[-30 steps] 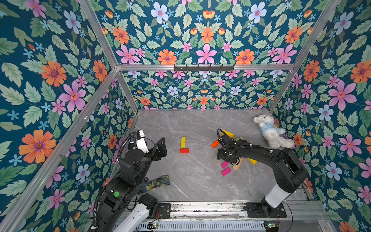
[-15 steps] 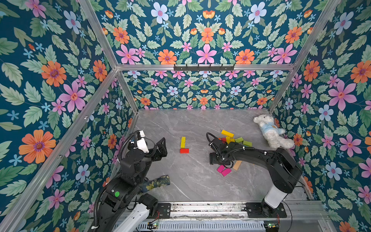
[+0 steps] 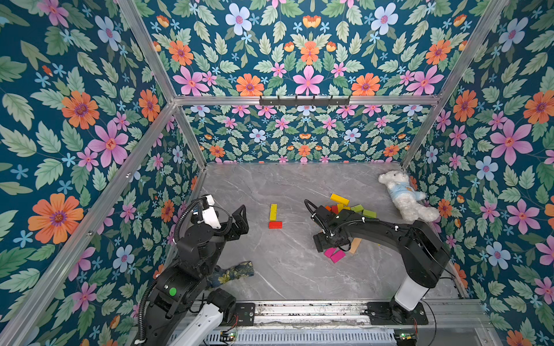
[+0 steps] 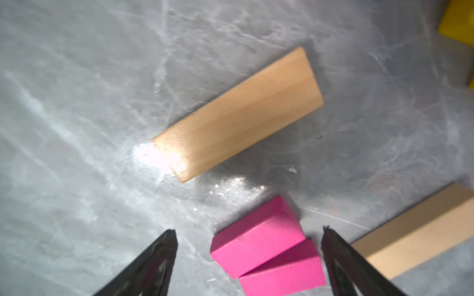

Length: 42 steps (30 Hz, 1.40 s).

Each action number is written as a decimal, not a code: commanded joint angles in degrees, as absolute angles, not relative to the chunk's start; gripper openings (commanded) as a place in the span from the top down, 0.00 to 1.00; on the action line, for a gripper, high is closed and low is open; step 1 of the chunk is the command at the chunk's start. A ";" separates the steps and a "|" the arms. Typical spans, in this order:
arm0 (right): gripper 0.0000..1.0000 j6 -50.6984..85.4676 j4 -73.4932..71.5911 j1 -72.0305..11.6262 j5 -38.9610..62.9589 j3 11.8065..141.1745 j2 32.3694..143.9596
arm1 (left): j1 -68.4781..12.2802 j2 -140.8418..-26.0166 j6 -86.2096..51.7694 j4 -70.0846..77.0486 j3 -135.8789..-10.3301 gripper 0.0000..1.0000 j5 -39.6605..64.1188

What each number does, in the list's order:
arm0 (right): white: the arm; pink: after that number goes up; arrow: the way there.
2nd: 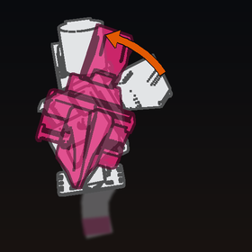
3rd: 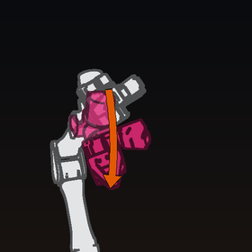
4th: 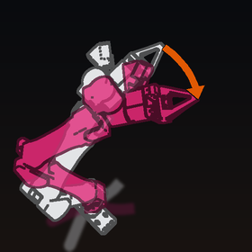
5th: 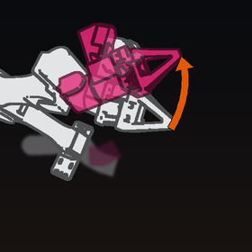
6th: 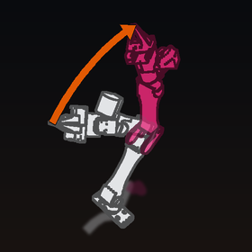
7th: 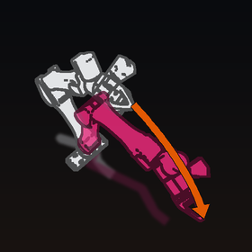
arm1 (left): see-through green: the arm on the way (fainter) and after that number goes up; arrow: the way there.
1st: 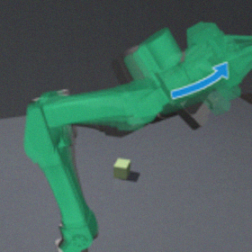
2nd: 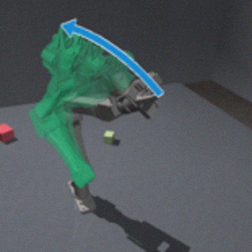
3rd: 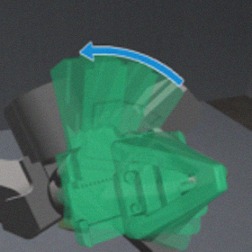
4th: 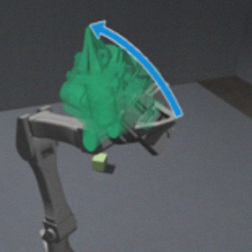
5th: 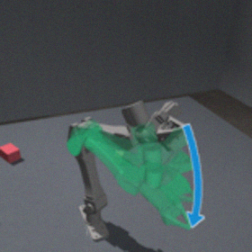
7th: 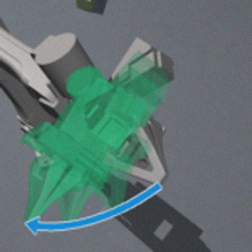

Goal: Assemble the letter h with building blocks
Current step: Pick up the building block from the center of the board.

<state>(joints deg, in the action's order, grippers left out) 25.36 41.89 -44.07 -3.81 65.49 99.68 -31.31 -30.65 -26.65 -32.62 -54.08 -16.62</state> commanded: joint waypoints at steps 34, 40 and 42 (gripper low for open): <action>0.30 16.06 47.33 -45.12 -3.24 67.95 107.78 | -31.29 -31.80 -26.36 -31.72 -55.37 0.01 -17.41; 0.37 18.98 44.71 -45.12 -2.01 67.32 106.18 | -31.29 -31.60 -26.37 -31.81 -55.28 0.01 -17.56; 0.38 20.55 44.33 -45.35 -1.34 68.20 105.16 | -31.29 -31.60 -26.29 -31.90 -55.28 0.01 -17.50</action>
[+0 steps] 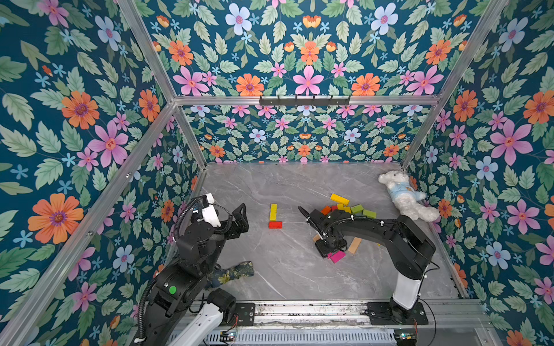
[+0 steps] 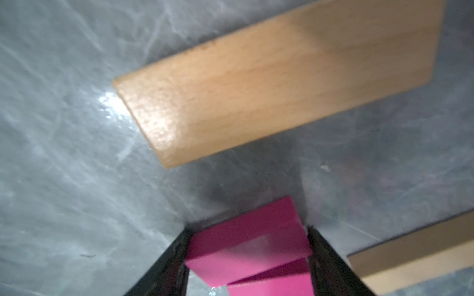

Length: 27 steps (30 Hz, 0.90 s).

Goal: Assemble the letter h with building blocks
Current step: Pick up the building block from the center of the board, then assemble the building block at the center of the board.

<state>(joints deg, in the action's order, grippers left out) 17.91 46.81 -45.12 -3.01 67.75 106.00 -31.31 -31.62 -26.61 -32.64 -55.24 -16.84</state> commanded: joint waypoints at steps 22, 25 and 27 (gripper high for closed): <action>0.36 47.43 53.27 -50.74 -8.09 105.09 127.08 | -31.29 -28.31 -26.19 -32.96 -55.50 0.00 -17.14; 0.35 49.05 55.18 -50.53 -9.24 108.03 129.64 | -31.29 -27.96 -26.19 -33.05 -55.59 0.01 -17.14; 0.34 49.97 55.81 -50.32 -9.37 108.89 130.57 | -31.29 -27.70 -26.06 -33.13 -55.72 0.01 -17.22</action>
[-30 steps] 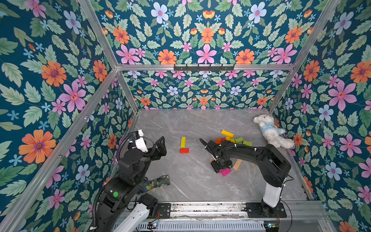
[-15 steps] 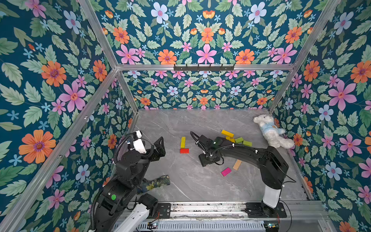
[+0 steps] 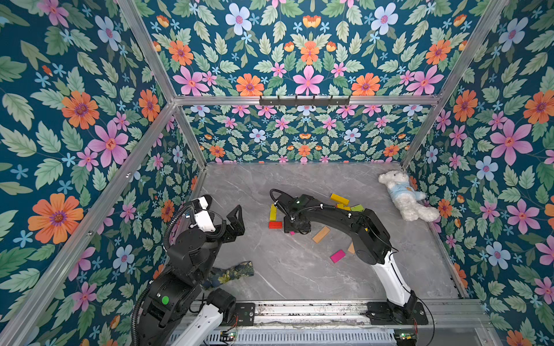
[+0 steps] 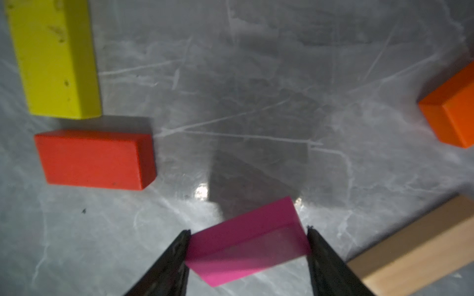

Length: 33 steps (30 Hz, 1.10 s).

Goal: Assemble the letter h with building blocks
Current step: Assemble the building block at the center of the board.

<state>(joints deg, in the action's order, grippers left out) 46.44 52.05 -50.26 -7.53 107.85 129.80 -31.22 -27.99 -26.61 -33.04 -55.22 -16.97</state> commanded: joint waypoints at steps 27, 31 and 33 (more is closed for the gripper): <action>0.22 56.51 56.00 -47.89 -5.27 120.40 138.69 | -31.29 -27.70 -25.84 -33.57 -56.25 0.01 -17.53; 0.17 56.43 54.94 -47.85 -6.32 120.11 137.39 | -31.29 -27.88 -25.84 -33.57 -56.25 0.01 -17.32; 0.17 55.77 53.34 -47.83 -8.02 118.49 134.83 | -31.29 -27.85 -25.84 -33.57 -56.17 0.01 -17.26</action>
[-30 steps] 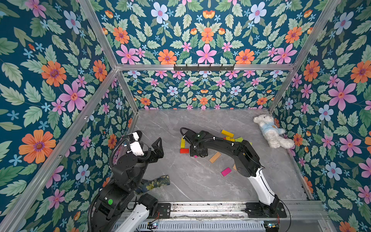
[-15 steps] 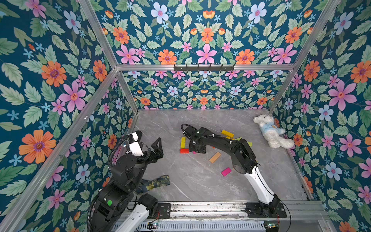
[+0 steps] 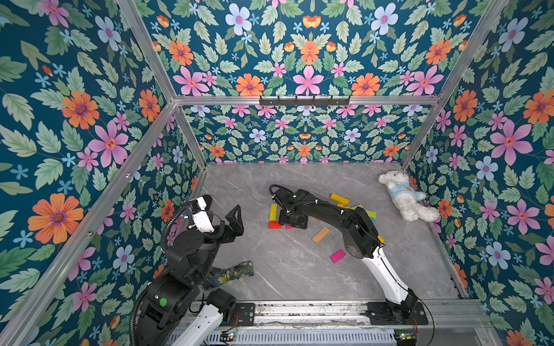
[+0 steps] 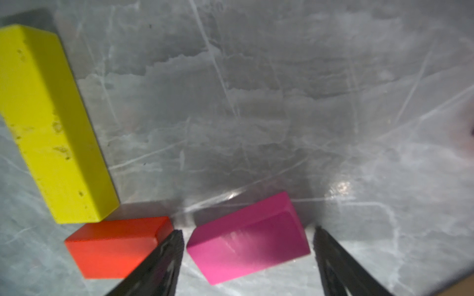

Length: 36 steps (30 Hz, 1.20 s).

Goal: Assemble the letter h with building blocks
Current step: Assemble the building block at the center of the board.

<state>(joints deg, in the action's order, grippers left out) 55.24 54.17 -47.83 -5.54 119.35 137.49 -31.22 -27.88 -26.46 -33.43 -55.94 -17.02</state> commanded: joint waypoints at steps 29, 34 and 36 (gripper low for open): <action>0.32 42.55 51.59 -45.84 -15.73 106.35 130.89 | -31.29 -28.68 -25.84 -33.49 -56.08 0.01 -17.67; 0.32 42.32 51.73 -46.03 -15.86 106.17 130.79 | -31.29 -28.50 -25.93 -33.40 -55.85 0.01 -17.49; 0.31 42.10 51.51 -46.26 -15.52 105.83 130.58 | -31.29 -28.48 -25.93 -33.48 -55.90 0.01 -17.73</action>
<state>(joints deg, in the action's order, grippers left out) 42.02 50.98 -46.09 -15.55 106.15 130.76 -31.22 -28.56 -26.41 -33.41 -55.94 -17.06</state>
